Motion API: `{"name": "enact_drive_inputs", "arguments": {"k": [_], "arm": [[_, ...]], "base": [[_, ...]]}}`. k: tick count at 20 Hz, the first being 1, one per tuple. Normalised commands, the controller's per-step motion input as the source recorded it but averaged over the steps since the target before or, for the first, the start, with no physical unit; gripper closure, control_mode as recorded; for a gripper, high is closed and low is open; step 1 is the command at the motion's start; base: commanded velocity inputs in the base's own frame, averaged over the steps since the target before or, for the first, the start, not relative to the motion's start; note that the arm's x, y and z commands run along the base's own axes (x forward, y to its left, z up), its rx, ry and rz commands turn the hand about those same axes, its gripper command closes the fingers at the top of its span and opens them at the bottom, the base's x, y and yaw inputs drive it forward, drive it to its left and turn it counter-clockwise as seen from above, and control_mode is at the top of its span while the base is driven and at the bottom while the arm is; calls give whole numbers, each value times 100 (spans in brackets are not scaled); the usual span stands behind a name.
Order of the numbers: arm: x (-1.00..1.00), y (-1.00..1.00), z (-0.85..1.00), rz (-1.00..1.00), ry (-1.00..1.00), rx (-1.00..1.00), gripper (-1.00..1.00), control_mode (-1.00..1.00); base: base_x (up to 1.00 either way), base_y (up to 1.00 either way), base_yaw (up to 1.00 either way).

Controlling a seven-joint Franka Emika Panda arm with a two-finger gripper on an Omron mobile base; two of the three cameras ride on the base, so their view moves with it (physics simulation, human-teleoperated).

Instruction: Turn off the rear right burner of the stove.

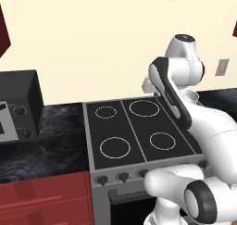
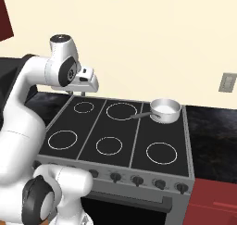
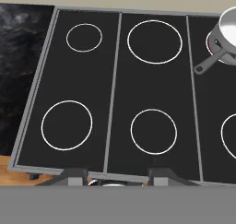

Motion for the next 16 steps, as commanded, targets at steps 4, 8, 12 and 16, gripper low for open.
{"name": "enact_drive_inputs", "arguments": {"k": [4, 8, 12, 16], "arm": [[-19, -5, -4, 0, 0, 0, -100, -100], [-43, -51, -15, 0, 0, 0, -100, -100], [-59, -93, -6, 11, -3, 0, -100, -100], [-76, -99, -22, 33, -16, 0, -100, -100]], "base": [[0, 0, 0], [0, 0, 0], [0, 0, 0], [0, 0, 0]]}}
